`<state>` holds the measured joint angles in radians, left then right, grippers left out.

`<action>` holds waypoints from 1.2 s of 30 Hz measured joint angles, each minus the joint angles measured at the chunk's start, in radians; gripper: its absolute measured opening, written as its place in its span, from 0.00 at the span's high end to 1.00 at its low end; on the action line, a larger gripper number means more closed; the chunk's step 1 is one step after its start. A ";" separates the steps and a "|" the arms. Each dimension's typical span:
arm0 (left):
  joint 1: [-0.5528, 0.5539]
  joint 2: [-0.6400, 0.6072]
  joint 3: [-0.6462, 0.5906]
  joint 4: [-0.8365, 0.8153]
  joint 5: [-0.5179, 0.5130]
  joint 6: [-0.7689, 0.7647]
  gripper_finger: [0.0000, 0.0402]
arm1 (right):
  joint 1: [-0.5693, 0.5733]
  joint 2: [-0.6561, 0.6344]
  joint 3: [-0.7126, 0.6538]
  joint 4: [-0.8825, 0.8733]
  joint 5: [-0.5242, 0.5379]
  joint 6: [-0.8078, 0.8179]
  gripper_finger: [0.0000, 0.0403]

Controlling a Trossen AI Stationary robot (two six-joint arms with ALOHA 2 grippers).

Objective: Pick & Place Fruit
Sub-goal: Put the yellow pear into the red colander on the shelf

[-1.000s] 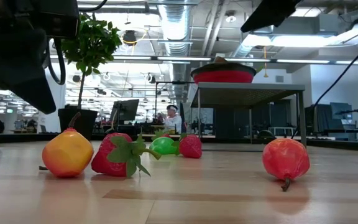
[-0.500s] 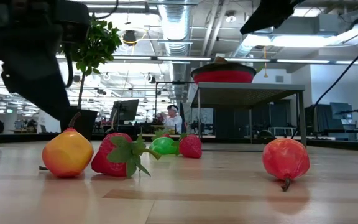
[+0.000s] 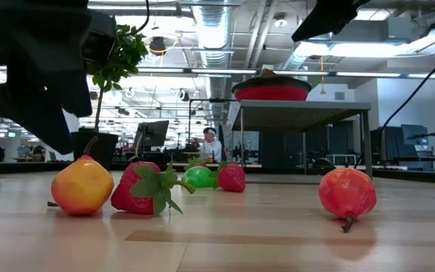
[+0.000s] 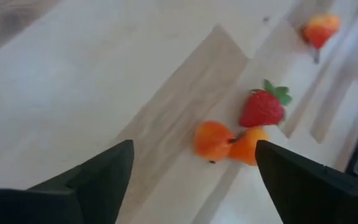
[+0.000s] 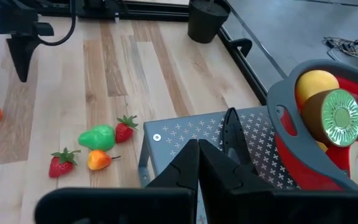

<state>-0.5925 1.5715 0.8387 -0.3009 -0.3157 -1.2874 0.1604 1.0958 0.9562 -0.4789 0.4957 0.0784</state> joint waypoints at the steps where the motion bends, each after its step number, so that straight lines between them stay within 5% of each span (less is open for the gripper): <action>1: -0.004 0.000 0.000 0.011 0.000 0.012 0.17 | 0.000 0.000 0.000 0.000 0.000 0.000 1.00; 17: -0.066 0.000 0.000 0.057 -0.035 0.620 0.31 | 0.004 0.000 0.000 0.000 0.000 0.001 1.00; 28: -0.034 0.005 -0.001 0.065 -0.036 0.662 0.31 | 0.004 0.000 0.000 0.000 0.000 0.001 1.00; 36: -0.034 0.117 -0.001 0.198 -0.035 0.663 0.31 | 0.004 0.000 0.000 -0.010 0.000 0.000 1.00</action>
<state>-0.6270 1.6886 0.8375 -0.1025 -0.3511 -0.6247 0.1642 1.0954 0.9558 -0.4889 0.4953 0.0788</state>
